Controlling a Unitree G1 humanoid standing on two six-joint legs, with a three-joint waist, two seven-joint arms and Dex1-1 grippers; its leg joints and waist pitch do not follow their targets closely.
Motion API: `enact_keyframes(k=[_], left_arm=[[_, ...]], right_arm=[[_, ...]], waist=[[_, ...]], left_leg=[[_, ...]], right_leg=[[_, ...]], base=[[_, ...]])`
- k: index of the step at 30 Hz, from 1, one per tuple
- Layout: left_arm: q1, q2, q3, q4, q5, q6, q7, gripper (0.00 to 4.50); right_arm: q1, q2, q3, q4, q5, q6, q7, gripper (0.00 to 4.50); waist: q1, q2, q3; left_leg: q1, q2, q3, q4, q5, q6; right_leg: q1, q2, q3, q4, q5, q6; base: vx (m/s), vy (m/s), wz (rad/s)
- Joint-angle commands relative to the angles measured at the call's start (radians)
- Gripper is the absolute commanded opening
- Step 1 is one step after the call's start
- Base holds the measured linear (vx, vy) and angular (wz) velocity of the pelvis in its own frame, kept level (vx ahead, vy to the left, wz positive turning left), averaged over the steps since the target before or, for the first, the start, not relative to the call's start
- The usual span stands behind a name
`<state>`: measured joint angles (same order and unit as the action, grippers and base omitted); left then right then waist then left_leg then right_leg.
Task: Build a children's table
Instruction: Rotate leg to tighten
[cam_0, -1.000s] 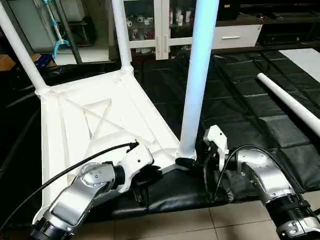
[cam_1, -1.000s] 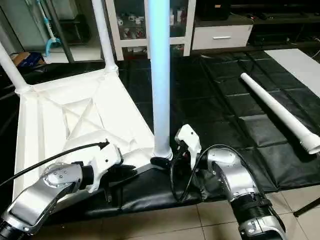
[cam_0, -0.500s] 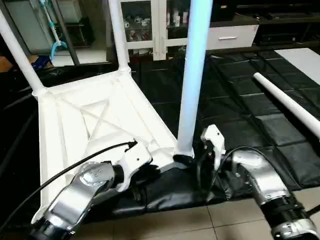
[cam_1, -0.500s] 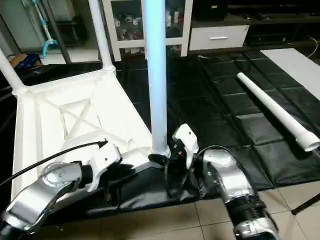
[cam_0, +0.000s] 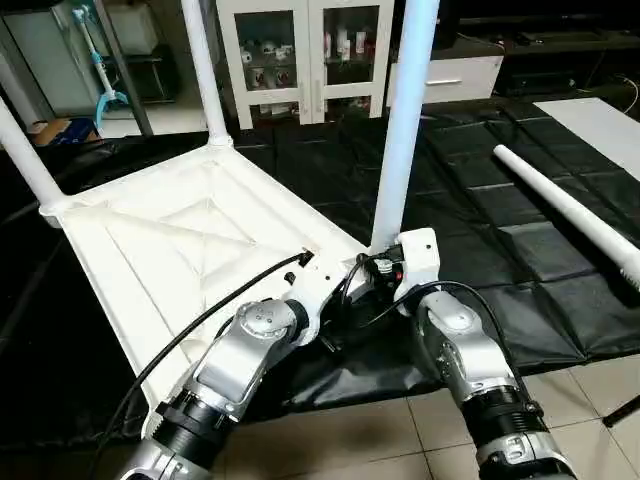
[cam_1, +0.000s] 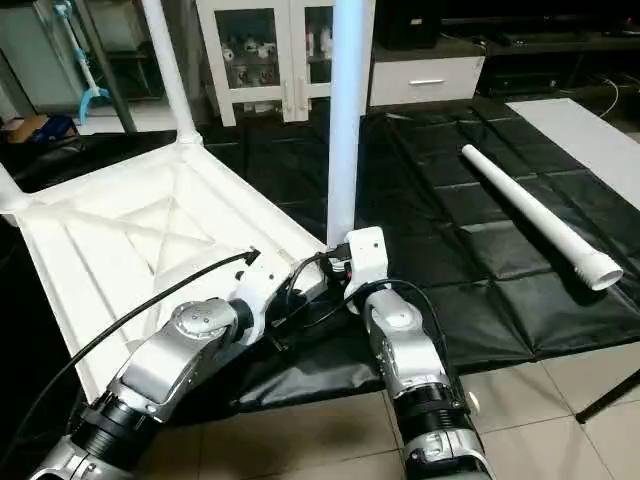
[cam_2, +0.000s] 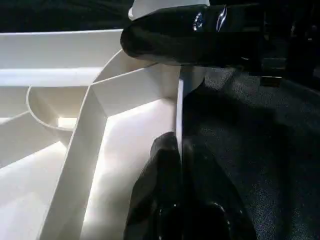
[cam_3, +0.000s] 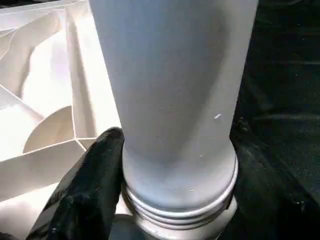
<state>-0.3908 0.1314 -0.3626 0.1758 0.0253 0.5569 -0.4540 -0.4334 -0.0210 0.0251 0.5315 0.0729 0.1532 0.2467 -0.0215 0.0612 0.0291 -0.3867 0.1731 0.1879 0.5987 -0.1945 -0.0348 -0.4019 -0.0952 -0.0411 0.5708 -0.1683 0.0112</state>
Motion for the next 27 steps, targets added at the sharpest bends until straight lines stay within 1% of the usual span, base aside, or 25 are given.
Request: enact_keyframes(k=[1,2,3,4,5,6,7,8,9,10,11,12,13,14,15,16,17,18,19,20,21,23,24,26,27], left_arm=[[-0.005,0.014,0.01,0.047,0.045,-0.011,0.044,0.0],[0.0,0.025,0.001,0.044,0.045,-0.032,0.028,0.0],[0.01,0.042,-0.008,0.034,0.041,-0.057,0.001,0.0],[0.01,0.042,-0.008,0.034,0.041,-0.057,0.001,0.0],[0.02,0.057,-0.013,0.019,0.035,-0.062,-0.024,0.0],[0.044,0.097,-0.031,-0.019,0.024,-0.083,-0.086,0.0],[0.059,0.121,-0.039,-0.042,0.016,-0.087,-0.119,0.0],[0.059,0.121,-0.039,-0.042,0.016,-0.087,-0.119,0.0],[0.094,0.173,-0.053,-0.095,-0.002,-0.097,-0.19,0.0],[0.122,0.213,-0.057,-0.145,-0.023,-0.099,-0.244,0.0],[0.134,0.23,-0.057,-0.166,-0.033,-0.099,-0.266,0.0],[0.15,0.255,-0.059,-0.196,-0.046,-0.105,-0.295,0.0],[0.161,0.274,-0.06,-0.216,-0.057,-0.11,-0.317,0.0],[0.165,0.28,-0.06,-0.221,-0.06,-0.112,-0.324,0.0],[0.179,0.303,-0.062,-0.241,-0.07,-0.12,-0.35,0.0],[0.18,0.306,-0.062,-0.243,-0.071,-0.121,-0.353,0.0],[0.191,0.319,-0.061,-0.256,-0.079,-0.124,-0.371,0.0],[0.206,0.334,-0.058,-0.269,-0.085,-0.127,-0.389,0.0],[0.21,0.337,-0.057,-0.271,-0.087,-0.128,-0.393,0.0],[0.217,0.346,-0.056,-0.276,-0.09,-0.129,-0.4,0.0],[0.221,0.352,-0.056,-0.282,-0.093,-0.127,-0.404,0.0],[0.224,0.359,-0.056,-0.29,-0.099,-0.124,-0.409,0.0],[0.225,0.36,-0.056,-0.291,-0.099,-0.124,-0.411,0.0],[0.226,0.36,-0.056,-0.295,-0.104,-0.122,-0.416,0.0],[0.226,0.36,-0.056,-0.297,-0.105,-0.121,-0.418,0.0]], right_arm=[[0.004,0.045,0.03,-0.046,0.047,-0.026,0.077,2.73],[0.011,0.048,0.031,-0.07,0.069,-0.037,0.112,3.43],[0.019,0.041,0.037,-0.098,0.081,-0.053,0.146,3.43],[0.019,0.041,0.037,-0.098,0.081,-0.053,0.146,3.43],[0.021,0.034,0.037,-0.112,0.095,-0.044,0.17,3.57],[0.02,0.014,0.03,-0.134,0.127,-0.017,0.222,3.73],[0.018,0.001,0.022,-0.147,0.142,-0.02,0.247,3.86],[0.018,0.001,0.022,-0.147,0.142,-0.02,0.247,3.9],[0.011,-0.034,0.011,-0.178,0.173,0.001,0.309,4.06],[0.005,-0.075,0.013,-0.204,0.199,0.038,0.381,4.06],[0.003,-0.094,0.016,-0.215,0.21,0.057,0.414,4.19],[0.002,-0.127,0.026,-0.229,0.218,0.078,0.473,4.34],[0.004,-0.158,0.037,-0.234,0.215,0.08,0.521,4.4],[0.005,-0.168,0.04,-0.235,0.214,0.082,0.536,4.4],[0.01,-0.209,0.057,-0.233,0.207,0.082,0.595,4.46],[0.011,-0.213,0.059,-0.233,0.206,0.082,0.601,4.46],[0.016,-0.243,0.073,-0.228,0.195,0.074,0.643,4.46],[0.025,-0.288,0.097,-0.212,0.172,0.057,0.702,4.46],[0.026,-0.297,0.101,-0.205,0.166,0.053,0.712,4.46],[0.03,-0.315,0.11,-0.193,0.158,0.051,0.735,4.46],[0.035,-0.33,0.12,-0.192,0.16,0.051,0.756,4.46],[0.05,-0.359,0.143,-0.197,0.169,0.062,0.811,4.46],[0.052,-0.364,0.147,-0.198,0.17,0.065,0.822,4.46],[0.063,-0.377,0.16,-0.189,0.157,0.046,0.847,4.46],[0.064,-0.378,0.162,-0.184,0.151,0.038,0.849,4.18]], waist=[[-0.005,-0.006,-0.042],[-0.005,-0.008,-0.042],[-0.003,-0.007,-0.045],[-0.003,-0.007,-0.045],[-0.004,-0.007,-0.045],[-0.003,-0.009,-0.044],[-0.006,-0.008,-0.047],[-0.007,-0.006,-0.046],[-0.005,-0.003,-0.047],[-0.005,-0.004,-0.049],[-0.004,-0.005,-0.049],[0.001,-0.001,-0.049],[0.009,0.001,-0.049],[0.012,0.003,-0.049],[0.023,0.003,-0.052],[0.026,0.003,-0.054],[0.026,0.001,-0.055],[0.032,-0.001,-0.058],[0.034,-0.002,-0.057],[0.035,-0.001,-0.058],[0.036,-0.004,-0.058],[0.039,-0.008,-0.056],[0.04,-0.008,-0.054],[0.041,-0.009,-0.05],[0.04,-0.009,-0.05]], left_leg=[[0.023,0.039,-0.034,-0.094,-0.471,-0.019],[0.022,0.039,-0.033,-0.094,-0.469,-0.018],[0.02,0.04,-0.033,-0.095,-0.454,-0.013],[0.02,0.04,-0.033,-0.095,-0.454,-0.013],[0.012,0.042,-0.034,-0.098,-0.434,-0.009],[0.012,0.043,-0.033,-0.099,-0.425,-0.006],[0.004,0.044,-0.035,-0.099,-0.407,0.001],[0.002,0.045,-0.036,-0.1,-0.398,0.001],[0.012,0.045,-0.031,-0.095,-0.394,0.004],[0.013,0.046,-0.031,-0.094,-0.386,0.007],[0.01,0.046,-0.032,-0.094,-0.37,0.013],[0.013,0.049,-0.029,-0.093,-0.344,0.023],[0.024,0.05,-0.023,-0.089,-0.331,0.026],[0.027,0.05,-0.021,-0.088,-0.324,0.028],[0.031,0.049,-0.015,-0.084,-0.279,0.032],[0.025,0.049,-0.017,-0.083,-0.25,0.034],[0.021,0.048,-0.016,-0.082,-0.221,0.04],[0.022,0.048,-0.017,-0.078,-0.181,0.049],[0.02,0.048,-0.016,-0.076,-0.153,0.061],[0.021,0.047,-0.015,-0.074,-0.148,0.066],[0.023,0.047,-0.012,-0.072,-0.142,0.076],[0.023,0.048,-0.011,-0.073,-0.163,0.084],[0.023,0.048,-0.011,-0.074,-0.178,0.082],[0.025,0.05,-0.01,-0.078,-0.232,0.064],[0.026,0.05,-0.01,-0.079,-0.242,0.057]], right_leg=[[0.011,-0.038,0.014,-0.093,-0.509,-0.095],[0.011,-0.037,0.014,-0.093,-0.504,-0.096],[0.014,-0.038,0.017,-0.09,-0.474,-0.102],[0.014,-0.038,0.017,-0.09,-0.474,-0.102],[0.02,-0.037,0.017,-0.083,-0.435,-0.109],[0.021,-0.037,0.017,-0.081,-0.415,-0.119],[0.029,-0.04,0.018,-0.073,-0.386,-0.131],[0.031,-0.041,0.018,-0.071,-0.375,-0.137],[0.023,-0.038,0.02,-0.072,-0.356,-0.149],[0.026,-0.04,0.021,-0.068,-0.337,-0.158],[0.031,-0.04,0.021,-0.063,-0.318,-0.166],[0.029,-0.037,0.022,-0.059,-0.279,-0.183],[0.024,-0.033,0.022,-0.059,-0.248,-0.202],[0.021,-0.031,0.023,-0.058,-0.234,-0.21],[0.022,-0.029,0.026,-0.051,-0.175,-0.229],[0.03,-0.031,0.024,-0.046,-0.145,-0.234],[0.034,-0.03,0.024,-0.041,-0.116,-0.239],[0.037,-0.03,0.021,-0.034,-0.066,-0.247],[0.04,-0.031,0.021,-0.031,-0.033,-0.256],[0.04,-0.031,0.021,-0.03,-0.027,-0.26],[0.041,-0.03,0.022,-0.029,-0.02,-0.264],[0.042,-0.034,0.023,-0.033,-0.066,-0.264],[0.041,-0.035,0.024,-0.036,-0.088,-0.263],[0.038,-0.036,0.026,-0.044,-0.177,-0.248],[0.037,-0.036,0.026,-0.046,-0.193,-0.245]], base=[[0.0,0.0,0.0],[0.0,0.0,0.0],[0.0,0.0,0.0],[0.0,0.0,0.0],[0.0,0.0,0.0],[0.0,0.0,0.0],[0.0,0.0,0.0],[0.0,0.0,0.0],[0.0,0.0,0.0],[0.0,0.0,0.0],[0.0,0.0,0.0],[0.0,0.0,0.0],[0.06,-0.018,0.06],[0.057,-0.011,0.15],[0.081,-0.008,0.16],[0.0,0.0,0.0],[0.0,0.0,0.0],[0.0,0.0,0.0],[0.0,0.0,0.0],[0.0,0.0,0.0],[0.0,0.0,0.0],[0.0,0.0,0.0],[0.0,0.0,0.0],[0.0,0.0,0.0],[0.0,0.0,0.0]])
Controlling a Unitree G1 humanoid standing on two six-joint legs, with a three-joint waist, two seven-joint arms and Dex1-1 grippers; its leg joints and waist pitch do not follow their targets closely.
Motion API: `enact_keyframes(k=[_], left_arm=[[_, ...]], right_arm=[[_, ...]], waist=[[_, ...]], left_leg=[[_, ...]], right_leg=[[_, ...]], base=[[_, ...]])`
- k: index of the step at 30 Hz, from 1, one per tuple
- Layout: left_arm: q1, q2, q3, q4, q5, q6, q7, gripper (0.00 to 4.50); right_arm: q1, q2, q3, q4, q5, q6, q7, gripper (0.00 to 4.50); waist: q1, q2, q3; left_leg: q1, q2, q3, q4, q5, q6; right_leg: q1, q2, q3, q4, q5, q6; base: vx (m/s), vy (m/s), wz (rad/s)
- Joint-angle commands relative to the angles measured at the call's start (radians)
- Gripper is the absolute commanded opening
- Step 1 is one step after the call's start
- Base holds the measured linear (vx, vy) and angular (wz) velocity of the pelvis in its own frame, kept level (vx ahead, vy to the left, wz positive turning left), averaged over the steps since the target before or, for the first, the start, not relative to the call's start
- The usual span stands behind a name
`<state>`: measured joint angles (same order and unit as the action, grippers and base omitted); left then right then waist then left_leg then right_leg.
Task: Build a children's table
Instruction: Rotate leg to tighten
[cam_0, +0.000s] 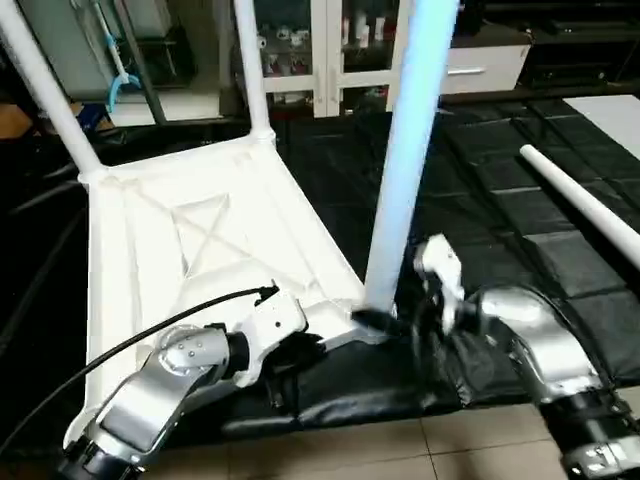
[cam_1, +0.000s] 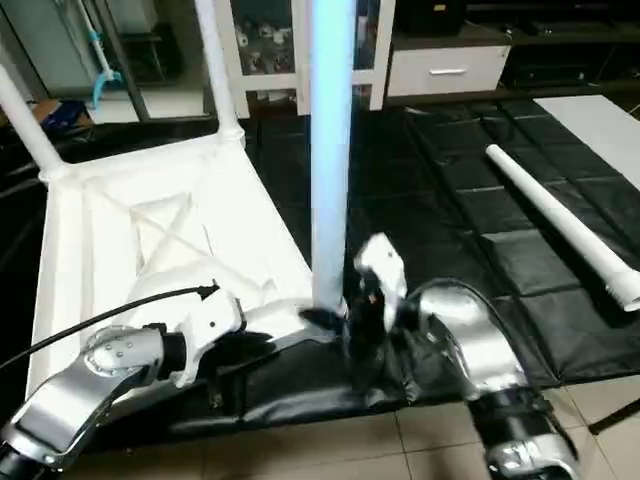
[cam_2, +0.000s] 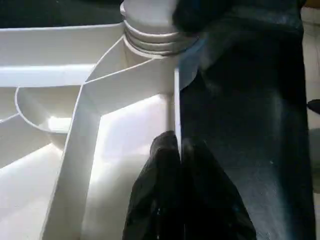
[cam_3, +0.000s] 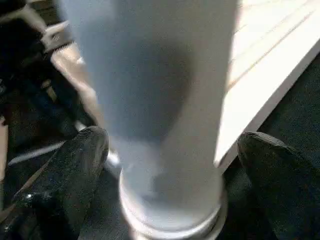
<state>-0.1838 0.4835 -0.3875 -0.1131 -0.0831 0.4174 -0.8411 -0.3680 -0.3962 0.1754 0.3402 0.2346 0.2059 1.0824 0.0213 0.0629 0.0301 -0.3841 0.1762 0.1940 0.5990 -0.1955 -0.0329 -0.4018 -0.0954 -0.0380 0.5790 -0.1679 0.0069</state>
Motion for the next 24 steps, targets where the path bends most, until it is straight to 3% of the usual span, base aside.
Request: enact_keyframes(k=[1,6,13,17,24], left_arm=[[0.019,0.007,-0.032,-0.01,0.003,0.02,-0.032,0.0],[0.017,0.008,-0.035,-0.012,0.0,0.022,-0.037,0.0],[0.016,0.012,-0.038,-0.009,0.001,0.023,-0.042,0.0],[0.014,0.009,-0.041,-0.007,0.002,0.027,-0.043,0.0],[-0.014,-0.047,-0.042,0.042,0.032,0.054,0.032,0.0]], right_arm=[[-0.002,-0.001,0.012,0.023,-0.02,-0.034,0.004,4.18],[-0.012,0.012,-0.002,0.061,-0.017,-0.054,-0.006,3.75],[-0.02,0.02,-0.01,0.079,-0.015,-0.073,-0.005,3.18],[-0.015,0.024,-0.011,0.08,-0.012,-0.078,-0.008,2.77],[-0.013,0.09,-0.017,0.123,-0.081,-0.079,-0.2,2.67]], waist=[[-0.002,-0.012,-0.05],[-0.004,-0.008,-0.051],[-0.005,-0.007,-0.054],[-0.006,-0.007,-0.053],[-0.018,-0.01,-0.05]], left_leg=[[0.024,0.047,-0.017,-0.08,-0.253,0.046],[0.025,0.047,-0.019,-0.081,-0.266,0.031],[0.022,0.046,-0.019,-0.078,-0.235,0.045],[0.022,0.045,-0.019,-0.078,-0.241,0.047],[0.021,0.044,-0.02,-0.082,-0.277,0.024]], right_leg=[[0.036,-0.036,0.024,-0.057,-0.217,-0.233],[0.033,-0.034,0.023,-0.057,-0.224,-0.225],[0.038,-0.033,0.022,-0.051,-0.169,-0.237],[0.038,-0.033,0.022,-0.052,-0.183,-0.238],[0.034,-0.033,0.022,-0.058,-0.247,-0.222]], base=[[0.0,0.0,0.0],[0.0,0.0,0.0],[0.0,0.0,0.0],[0.0,0.0,0.0],[0.0,0.0,0.0]])
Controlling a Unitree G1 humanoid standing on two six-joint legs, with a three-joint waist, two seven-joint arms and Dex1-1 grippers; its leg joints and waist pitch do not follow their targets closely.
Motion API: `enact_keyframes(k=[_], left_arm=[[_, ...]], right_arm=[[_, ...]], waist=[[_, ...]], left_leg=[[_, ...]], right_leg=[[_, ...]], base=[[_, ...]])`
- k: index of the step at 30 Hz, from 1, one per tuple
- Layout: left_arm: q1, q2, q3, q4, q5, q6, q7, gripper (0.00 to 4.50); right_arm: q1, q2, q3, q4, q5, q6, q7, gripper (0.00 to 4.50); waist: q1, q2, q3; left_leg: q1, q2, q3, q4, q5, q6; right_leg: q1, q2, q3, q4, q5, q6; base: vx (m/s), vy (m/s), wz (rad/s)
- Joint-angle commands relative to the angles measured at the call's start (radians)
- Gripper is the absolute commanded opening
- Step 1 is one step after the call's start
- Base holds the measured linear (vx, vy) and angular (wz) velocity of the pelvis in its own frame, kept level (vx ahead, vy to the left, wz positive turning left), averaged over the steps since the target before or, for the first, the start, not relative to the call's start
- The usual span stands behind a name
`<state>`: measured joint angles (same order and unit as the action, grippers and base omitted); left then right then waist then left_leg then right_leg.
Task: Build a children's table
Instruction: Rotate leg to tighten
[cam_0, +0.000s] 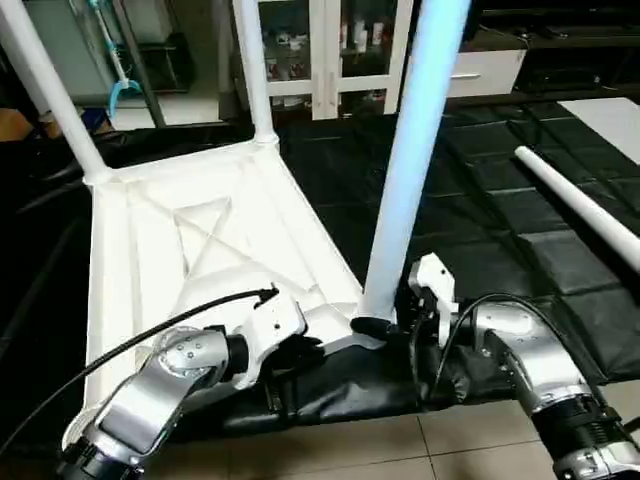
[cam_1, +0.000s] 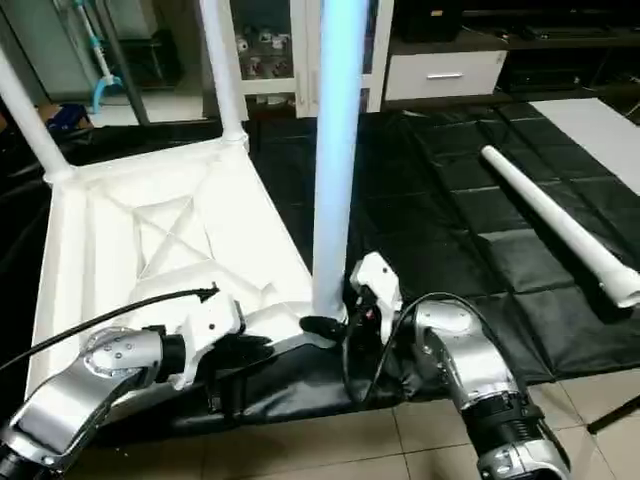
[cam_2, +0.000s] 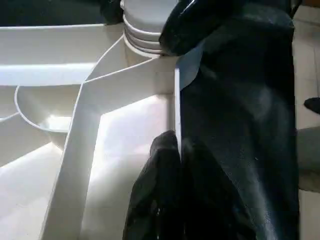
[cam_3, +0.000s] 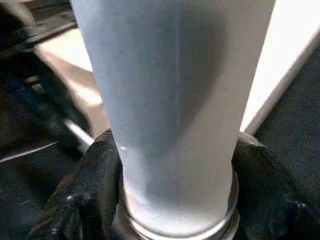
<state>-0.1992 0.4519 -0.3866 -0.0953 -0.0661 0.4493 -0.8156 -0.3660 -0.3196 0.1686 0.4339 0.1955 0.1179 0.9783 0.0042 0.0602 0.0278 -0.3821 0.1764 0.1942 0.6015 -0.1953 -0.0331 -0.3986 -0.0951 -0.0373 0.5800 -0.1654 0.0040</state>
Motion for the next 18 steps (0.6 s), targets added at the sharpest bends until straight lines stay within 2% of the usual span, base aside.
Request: enact_keyframes(k=[1,2,3,5,6,7,8,9,10,11,13,15,18], left_arm=[[-0.005,-0.027,-0.043,0.035,0.022,0.03,0.023,0.0],[-0.022,-0.053,-0.041,0.059,0.037,0.046,0.06,0.0],[-0.033,-0.07,-0.039,0.075,0.046,0.055,0.085,0.0],[-0.076,-0.145,-0.016,0.139,0.069,0.094,0.191,0.0],[-0.099,-0.184,0.001,0.176,0.082,0.117,0.253,0.0],[-0.105,-0.195,0.005,0.187,0.086,0.122,0.271,0.0],[-0.117,-0.213,0.014,0.206,0.095,0.132,0.305,0.0],[-0.123,-0.223,0.018,0.216,0.101,0.136,0.323,0.0],[-0.148,-0.261,0.034,0.261,0.11,0.135,0.379,0.0],[-0.156,-0.272,0.04,0.274,0.112,0.132,0.394,0.0],[-0.182,-0.312,0.057,0.321,0.119,0.124,0.443,0.0],[-0.198,-0.331,0.061,0.345,0.127,0.118,0.461,0.0],[-0.206,-0.336,0.061,0.349,0.13,0.112,0.46,0.0]], right_arm=[[-0.014,0.024,-0.012,0.032,-0.05,0.013,-0.124,2.67],[-0.011,0.049,-0.017,0.032,-0.064,0.022,-0.187,2.67],[-0.009,0.066,-0.02,0.032,-0.073,0.028,-0.228,2.67],[-0.01,0.123,-0.033,0.042,-0.101,0.045,-0.366,2.66],[-0.017,0.152,-0.04,0.055,-0.118,0.057,-0.443,2.66],[-0.019,0.159,-0.042,0.06,-0.121,0.063,-0.462,2.66],[-0.024,0.174,-0.047,0.068,-0.125,0.073,-0.498,2.66],[-0.026,0.182,-0.05,0.073,-0.126,0.08,-0.515,2.66],[-0.048,0.223,-0.072,0.102,-0.134,0.083,-0.615,2.66],[-0.054,0.235,-0.078,0.11,-0.135,0.083,-0.642,2.66],[-0.075,0.28,-0.098,0.132,-0.137,0.083,-0.724,2.66],[-0.085,0.303,-0.091,0.128,-0.148,0.07,-0.741,2.66],[-0.095,0.318,-0.095,0.123,-0.131,0.05,-0.721,2.65]], waist=[[-0.004,-0.007,-0.045],[-0.005,-0.007,-0.044],[-0.01,-0.008,-0.044],[-0.014,-0.007,-0.04],[-0.02,-0.012,-0.04],[-0.02,-0.012,-0.04],[-0.026,-0.011,-0.036],[-0.027,-0.011,-0.036],[-0.03,-0.013,-0.036],[-0.033,-0.013,-0.033],[-0.038,-0.012,-0.036],[-0.039,-0.009,-0.036],[-0.041,-0.008,-0.039]], left_leg=[[0.021,0.043,-0.021,-0.087,-0.304,0.012],[0.021,0.043,-0.023,-0.088,-0.318,0.005],[0.023,0.043,-0.026,-0.092,-0.358,-0.014],[0.025,0.04,-0.026,-0.092,-0.39,-0.026],[0.03,0.037,-0.03,-0.092,-0.43,-0.043],[0.03,0.037,-0.03,-0.092,-0.43,-0.043],[0.031,0.034,-0.033,-0.091,-0.466,-0.042],[0.032,0.033,-0.035,-0.09,-0.476,-0.043],[0.032,0.033,-0.037,-0.09,-0.491,-0.039],[0.032,0.032,-0.035,-0.089,-0.495,-0.036],[0.031,0.029,-0.04,-0.09,-0.499,-0.04],[0.033,0.03,-0.044,-0.091,-0.523,-0.041],[0.027,0.032,-0.048,-0.097,-0.532,-0.036]], right_leg=[[0.029,-0.034,0.021,-0.063,-0.289,-0.209],[0.03,-0.034,0.02,-0.065,-0.313,-0.2],[0.027,-0.034,0.02,-0.071,-0.368,-0.174],[0.019,-0.033,0.021,-0.075,-0.403,-0.162],[0.017,-0.033,0.017,-0.084,-0.471,-0.137],[0.017,-0.033,0.017,-0.084,-0.471,-0.137],[0.011,-0.035,0.013,-0.095,-0.548,-0.106],[0.009,-0.036,0.012,-0.098,-0.568,-0.096],[0.007,-0.036,0.01,-0.104,-0.593,-0.079],[0.002,-0.036,0.01,-0.108,-0.609,-0.075],[0.005,-0.034,0.004,-0.11,-0.619,-0.065],[0.002,-0.034,-0.001,-0.114,-0.616,-0.054],[0.01,-0.034,-0.003,-0.114,-0.57,-0.056]], base=[[0.0,0.0,0.0],[0.0,0.0,0.0],[0.0,0.0,0.0],[0.0,0.0,0.0],[0.0,0.0,0.0],[-0.052,0.002,-0.01],[-0.053,0.003,-0.01],[-0.053,0.003,-0.01],[0.0,0.0,0.0],[0.0,0.0,0.0],[0.0,0.0,0.0],[0.0,0.0,0.0],[0.0,0.0,0.0]])
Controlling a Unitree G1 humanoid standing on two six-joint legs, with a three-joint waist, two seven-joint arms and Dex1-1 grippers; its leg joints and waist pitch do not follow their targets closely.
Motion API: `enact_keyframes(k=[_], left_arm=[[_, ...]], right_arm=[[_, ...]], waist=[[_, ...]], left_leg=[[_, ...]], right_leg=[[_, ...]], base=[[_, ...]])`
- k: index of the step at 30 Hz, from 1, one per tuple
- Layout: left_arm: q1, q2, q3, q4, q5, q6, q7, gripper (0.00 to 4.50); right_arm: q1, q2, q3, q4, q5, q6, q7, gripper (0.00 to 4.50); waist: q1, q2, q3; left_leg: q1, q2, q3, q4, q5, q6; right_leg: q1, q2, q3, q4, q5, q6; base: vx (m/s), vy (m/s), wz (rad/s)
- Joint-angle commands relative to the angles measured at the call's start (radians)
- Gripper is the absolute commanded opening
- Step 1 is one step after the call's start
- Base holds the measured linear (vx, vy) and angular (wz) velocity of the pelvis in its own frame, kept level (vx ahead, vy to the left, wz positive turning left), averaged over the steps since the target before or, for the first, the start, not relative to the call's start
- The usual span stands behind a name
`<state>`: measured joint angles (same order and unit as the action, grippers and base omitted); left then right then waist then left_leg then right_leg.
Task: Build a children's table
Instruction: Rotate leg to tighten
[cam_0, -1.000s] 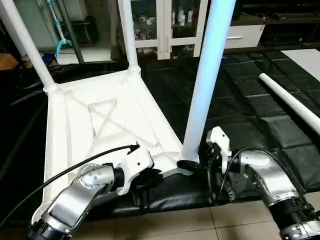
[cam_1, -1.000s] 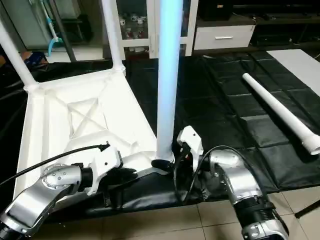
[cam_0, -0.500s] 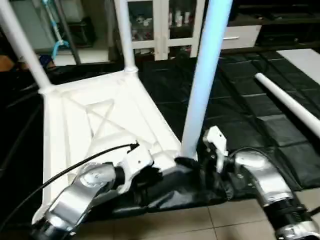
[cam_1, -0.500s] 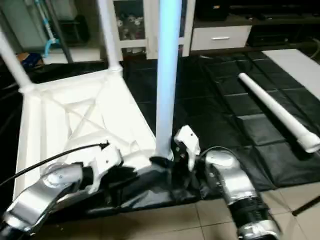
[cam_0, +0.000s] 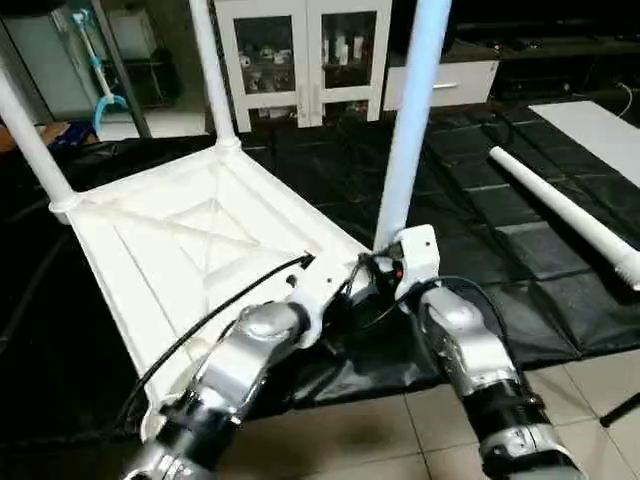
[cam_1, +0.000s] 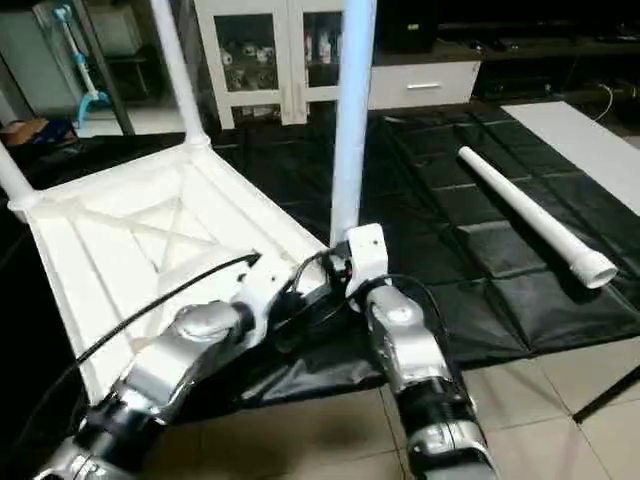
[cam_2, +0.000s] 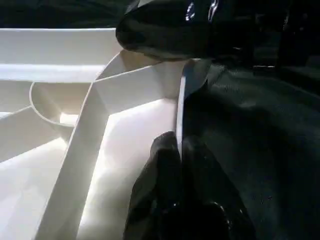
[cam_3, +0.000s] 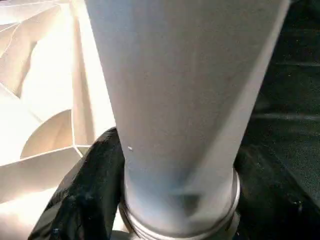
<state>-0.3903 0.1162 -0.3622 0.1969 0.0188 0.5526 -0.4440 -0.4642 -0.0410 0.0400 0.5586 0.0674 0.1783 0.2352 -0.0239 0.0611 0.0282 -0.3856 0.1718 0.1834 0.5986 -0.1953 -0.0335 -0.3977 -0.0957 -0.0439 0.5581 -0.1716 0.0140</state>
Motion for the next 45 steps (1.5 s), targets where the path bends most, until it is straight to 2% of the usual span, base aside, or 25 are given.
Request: enact_keyframes(k=[1,5,6,8,10,11,12,13,17,18,19,21,22,24,28,31,35,39,41,43,45], left_arm=[[-0.014,0.003,0.034,0.054,0.044,0.009,0.082,0.0],[0.0,0.03,0.021,0.038,0.042,-0.014,0.047,0.0],[0.015,0.053,0.011,0.016,0.04,-0.026,0.013,0.0],[0.031,0.076,-0.001,-0.009,0.034,-0.032,-0.024,0.0],[0.051,0.101,-0.011,-0.041,0.026,-0.029,-0.061,0.0],[0.076,0.137,-0.024,-0.081,0.013,-0.022,-0.111,0.0],[0.089,0.156,-0.031,-0.102,0.008,-0.021,-0.136,0.0],[0.103,0.186,-0.044,-0.125,0.006,-0.043,-0.169,0.0],[0.136,0.237,-0.046,-0.188,-0.022,-0.051,-0.235,0.0],[0.14,0.244,-0.046,-0.198,-0.026,-0.054,-0.245,0.0],[0.158,0.282,-0.056,-0.229,-0.027,-0.067,-0.283,0.0],[0.173,0.307,-0.062,-0.254,-0.036,-0.067,-0.316,0.0],[0.179,0.312,-0.059,-0.266,-0.048,-0.06,-0.327,0.0],[0.192,0.319,-0.053,-0.289,-0.074,-0.056,-0.35,0.0],[0.21,0.337,-0.055,-0.318,-0.098,-0.057,-0.385,0.0],[0.226,0.345,-0.056,-0.345,-0.122,-0.053,-0.408,0.0],[0.236,0.352,-0.056,-0.358,-0.122,-0.05,-0.409,0.0],[0.241,0.358,-0.055,-0.362,-0.121,-0.049,-0.411,0.0],[0.242,0.359,-0.055,-0.363,-0.121,-0.048,-0.411,0.0],[0.243,0.361,-0.054,-0.364,-0.121,-0.047,-0.413,0.0],[0.244,0.363,-0.054,-0.364,-0.119,-0.046,-0.414,0.0]], right_arm=[[0.001,0.04,0.034,-0.002,0.004,-0.023,0.037,2.65],[0.014,0.029,0.059,-0.034,0.026,-0.059,0.135,2.65],[0.032,0.019,0.062,-0.079,0.061,-0.059,0.211,2.65],[0.044,0.004,0.064,-0.108,0.082,-0.063,0.257,3.21],[0.055,-0.019,0.067,-0.141,0.111,-0.058,0.322,3.37],[0.066,-0.054,0.07,-0.187,0.154,-0.046,0.415,3.44],[0.069,-0.072,0.069,-0.209,0.176,-0.037,0.461,3.57],[0.07,-0.1,0.063,-0.232,0.204,-0.016,0.516,3.69],[0.07,-0.178,0.075,-0.265,0.22,0.011,0.631,3.96],[0.07,-0.191,0.078,-0.268,0.219,0.012,0.648,4.07],[0.072,-0.243,0.081,-0.269,0.212,0.019,0.711,4.21],[0.074,-0.285,0.085,-0.263,0.201,0.02,0.753,4.26],[0.076,-0.302,0.089,-0.26,0.198,0.022,0.774,4.34],[0.083,-0.333,0.102,-0.252,0.181,0.014,0.802,4.43],[0.096,-0.365,0.118,-0.249,0.178,0.016,0.85,4.43],[0.104,-0.38,0.124,-0.239,0.187,0.013,0.885,4.43],[0.109,-0.389,0.119,-0.224,0.205,0.012,0.919,4.43],[0.1,-0.402,0.115,-0.165,0.182,-0.034,0.923,4.43],[0.098,-0.402,0.114,-0.156,0.177,-0.043,0.919,4.16],[0.096,-0.402,0.115,-0.147,0.174,-0.051,0.918,4.16],[0.096,-0.405,0.12,-0.14,0.164,-0.066,0.923,3.86]], waist=[[-0.01,-0.008,-0.039],[-0.007,-0.008,-0.041],[-0.006,-0.007,-0.042],[-0.003,-0.006,-0.043],[0.001,-0.005,-0.046],[0.003,-0.004,-0.049],[0.003,-0.004,-0.048],[0.003,-0.003,-0.049],[0.004,0.002,-0.05],[0.007,0.0,-0.051],[0.009,0.003,-0.053],[0.009,0.001,-0.052],[0.013,0.003,-0.054],[0.019,-0.002,-0.053],[0.03,-0.001,-0.05],[0.031,-0.003,-0.047],[0.031,-0.006,-0.045],[0.032,-0.007,-0.045],[0.031,-0.009,-0.047],[0.03,-0.01,-0.047],[0.03,-0.009,-0.048]], left_leg=[[0.03,0.037,-0.036,-0.095,-0.526,-0.031],[0.024,0.038,-0.034,-0.096,-0.501,-0.023],[0.021,0.039,-0.033,-0.097,-0.486,-0.018],[0.016,0.043,-0.03,-0.098,-0.453,-0.009],[0.016,0.045,-0.025,-0.096,-0.417,0.004],[0.012,0.046,-0.026,-0.096,-0.394,0.013],[0.006,0.047,-0.026,-0.096,-0.365,0.025],[0.009,0.047,-0.024,-0.094,-0.358,0.03],[0.011,0.047,-0.02,-0.088,-0.305,0.04],[0.014,0.048,-0.018,-0.085,-0.302,0.044],[0.016,0.049,-0.018,-0.083,-0.293,0.045],[0.011,0.048,-0.017,-0.082,-0.27,0.055],[0.016,0.049,-0.017,-0.079,-0.249,0.058],[0.015,0.048,-0.014,-0.078,-0.232,0.066],[0.021,0.05,-0.014,-0.081,-0.26,0.055],[0.023,0.051,-0.013,-0.084,-0.307,0.039],[0.023,0.05,-0.014,-0.085,-0.33,0.031],[0.022,0.05,-0.014,-0.084,-0.328,0.027],[0.021,0.049,-0.014,-0.083,-0.321,0.028],[0.018,0.048,-0.015,-0.082,-0.307,0.034],[0.019,0.048,-0.014,-0.081,-0.296,0.041]], right_leg=[[0.007,-0.036,0.006,-0.092,-0.549,-0.074],[0.01,-0.038,0.011,-0.086,-0.506,-0.094],[0.013,-0.039,0.013,-0.083,-0.479,-0.104],[0.017,-0.039,0.017,-0.076,-0.426,-0.12],[0.02,-0.037,0.02,-0.068,-0.354,-0.15],[0.029,-0.04,0.02,-0.063,-0.326,-0.16],[0.031,-0.038,0.02,-0.058,-0.298,-0.171],[0.03,-0.037,0.02,-0.059,-0.292,-0.176],[0.031,-0.036,0.021,-0.048,-0.235,-0.208],[0.03,-0.036,0.022,-0.049,-0.231,-0.215],[0.029,-0.034,0.022,-0.045,-0.213,-0.225],[0.034,-0.034,0.022,-0.039,-0.177,-0.24],[0.034,-0.034,0.021,-0.036,-0.149,-0.251],[0.036,-0.033,0.022,-0.033,-0.135,-0.263],[0.031,-0.031,0.024,-0.035,-0.18,-0.255],[0.029,-0.032,0.026,-0.04,-0.23,-0.242],[0.027,-0.033,0.028,-0.044,-0.276,-0.226],[0.026,-0.035,0.028,-0.047,-0.301,-0.218],[0.027,-0.035,0.028,-0.046,-0.3,-0.218],[0.029,-0.034,0.026,-0.045,-0.289,-0.217],[0.029,-0.035,0.026,-0.044,-0.278,-0.22]], base=[[0.0,0.0,0.0],[0.0,0.0,0.0],[0.0,0.0,0.0],[0.0,0.0,0.0],[0.0,0.0,0.0],[0.0,0.0,0.0],[0.0,0.0,0.0],[0.053,-0.016,-0.03],[0.026,-0.01,-0.01],[0.0,0.0,0.0],[0.0,0.0,0.0],[0.0,0.0,0.0],[0.0,0.0,0.0],[0.0,0.0,0.0],[0.0,0.0,0.0],[0.0,0.0,0.0],[0.0,0.0,0.0],[0.0,0.0,0.0],[0.0,0.0,0.0],[0.0,0.0,0.0],[0.0,0.0,0.0]])
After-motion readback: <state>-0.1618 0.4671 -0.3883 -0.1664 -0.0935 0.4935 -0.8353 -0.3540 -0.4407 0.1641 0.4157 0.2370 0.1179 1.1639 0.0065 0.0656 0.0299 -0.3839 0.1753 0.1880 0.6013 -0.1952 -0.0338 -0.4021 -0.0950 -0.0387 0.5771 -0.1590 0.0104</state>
